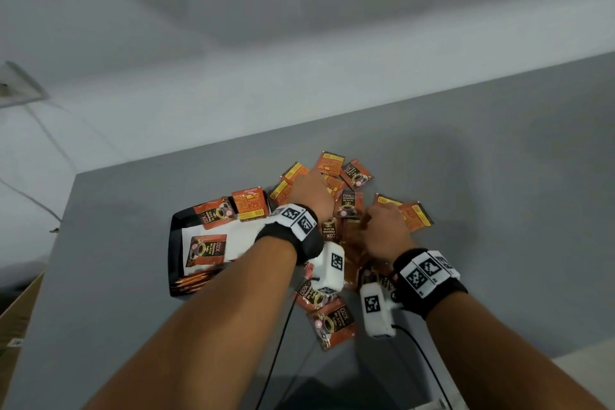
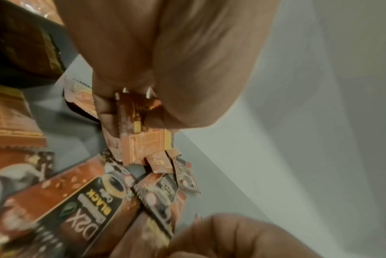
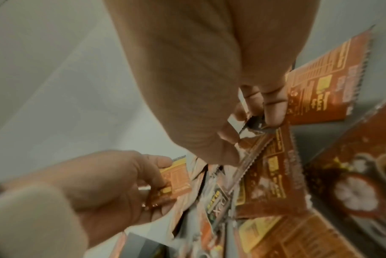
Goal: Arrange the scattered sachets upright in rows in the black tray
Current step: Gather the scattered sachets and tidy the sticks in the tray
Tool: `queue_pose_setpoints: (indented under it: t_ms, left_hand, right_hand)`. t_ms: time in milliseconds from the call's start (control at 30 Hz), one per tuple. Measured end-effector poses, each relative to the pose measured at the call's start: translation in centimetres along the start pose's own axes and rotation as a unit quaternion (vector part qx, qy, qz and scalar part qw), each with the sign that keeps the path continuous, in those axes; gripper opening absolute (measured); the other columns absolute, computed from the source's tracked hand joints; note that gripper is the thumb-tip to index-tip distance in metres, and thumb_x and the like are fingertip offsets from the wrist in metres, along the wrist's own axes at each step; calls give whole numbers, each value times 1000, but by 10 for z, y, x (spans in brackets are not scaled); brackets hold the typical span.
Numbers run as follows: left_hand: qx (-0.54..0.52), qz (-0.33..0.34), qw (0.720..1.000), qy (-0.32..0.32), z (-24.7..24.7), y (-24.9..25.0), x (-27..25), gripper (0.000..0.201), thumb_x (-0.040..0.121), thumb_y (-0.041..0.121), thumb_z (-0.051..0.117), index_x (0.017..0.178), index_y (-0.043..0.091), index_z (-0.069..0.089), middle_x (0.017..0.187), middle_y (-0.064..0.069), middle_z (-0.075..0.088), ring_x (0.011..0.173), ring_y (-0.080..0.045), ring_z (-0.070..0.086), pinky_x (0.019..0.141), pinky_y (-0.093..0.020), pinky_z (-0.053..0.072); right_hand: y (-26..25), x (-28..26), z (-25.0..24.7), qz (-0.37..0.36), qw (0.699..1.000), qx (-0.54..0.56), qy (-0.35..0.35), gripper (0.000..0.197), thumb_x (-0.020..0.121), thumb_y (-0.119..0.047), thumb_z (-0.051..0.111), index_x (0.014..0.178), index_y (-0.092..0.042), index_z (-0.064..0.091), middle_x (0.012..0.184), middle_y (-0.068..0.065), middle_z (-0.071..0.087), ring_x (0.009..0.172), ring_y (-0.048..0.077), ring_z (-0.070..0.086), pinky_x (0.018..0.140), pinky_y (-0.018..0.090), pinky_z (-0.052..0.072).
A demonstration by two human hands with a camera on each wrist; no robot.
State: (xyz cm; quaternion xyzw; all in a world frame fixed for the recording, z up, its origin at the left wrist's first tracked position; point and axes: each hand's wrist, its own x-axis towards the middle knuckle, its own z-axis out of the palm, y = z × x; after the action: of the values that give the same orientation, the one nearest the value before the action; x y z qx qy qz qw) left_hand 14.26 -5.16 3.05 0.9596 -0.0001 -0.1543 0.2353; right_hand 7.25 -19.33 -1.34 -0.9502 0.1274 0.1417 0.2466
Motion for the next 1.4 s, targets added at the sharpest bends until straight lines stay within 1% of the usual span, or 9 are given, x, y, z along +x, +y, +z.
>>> queue_pose_setpoints:
  t_ms: [133,333,533,700,867,967,1100,1267,1400]
  left_hand:
    - [56,-53,996,-43,2,-4,18,21,93,20,56,78,5,59,102,-13,71,74,-20,61,55,-24,49]
    - [146,-102,984,-17,24,-2,22,74,84,36,75,141,4,39,141,-21,45,125,-37,52,102,-44,50]
    - [64,-95,993,-27,22,-1,21,70,82,22,78,138,13,37,138,-19,44,119,-38,55,87,-43,56]
    - [130,-73,989,-26,24,-2,18,79,78,36,79,138,15,32,138,-18,48,127,-37,48,96,-48,51]
    - [106,-68,991,-53,14,-4,24,76,79,25,79,141,14,35,130,-16,53,112,-36,61,78,-40,56]
    - [115,-88,987,-64,13,-4,22,79,79,29,80,142,12,35,141,-17,41,120,-37,55,86,-42,55]
    - [127,-83,986,-69,16,-3,20,75,79,22,81,140,7,39,141,-16,35,122,-38,52,93,-40,52]
    - [158,-76,981,-84,19,-2,23,83,79,16,81,146,6,33,147,-17,34,133,-40,43,103,-44,48]
    - [171,-88,979,-72,18,-1,23,72,86,23,74,146,8,36,151,-17,35,137,-40,37,108,-48,43]
  right_hand:
    - [-6,-2,9,4,999,-32,26,44,84,-50,69,114,-18,64,123,10,52,118,32,48,99,44,49]
    - [-12,-4,-5,7,1000,4,3,35,86,-13,70,119,-12,58,126,10,47,115,28,51,99,37,49]
    - [-16,14,-35,36,961,273,34,45,86,-6,72,124,-22,54,109,-2,63,91,14,67,61,22,55]
    - [-36,35,-29,31,972,230,-20,20,97,-17,60,116,-17,62,112,2,68,107,22,65,90,29,48]
    - [-39,49,3,71,995,66,28,46,82,-36,74,114,-10,54,120,14,59,108,33,57,87,39,51]
    - [-41,49,5,73,995,54,34,45,84,-27,74,115,-8,48,121,15,55,113,36,53,93,43,50]
    - [-32,48,-6,46,990,131,2,27,94,-8,57,112,-12,36,97,7,57,77,19,56,65,31,46]
    - [-13,54,-39,-4,993,112,-26,26,93,-3,55,115,-10,43,109,9,60,97,24,60,82,37,51]
    - [-7,78,-57,-27,986,157,-44,23,87,-24,66,103,-8,58,89,7,69,83,27,69,59,36,53]
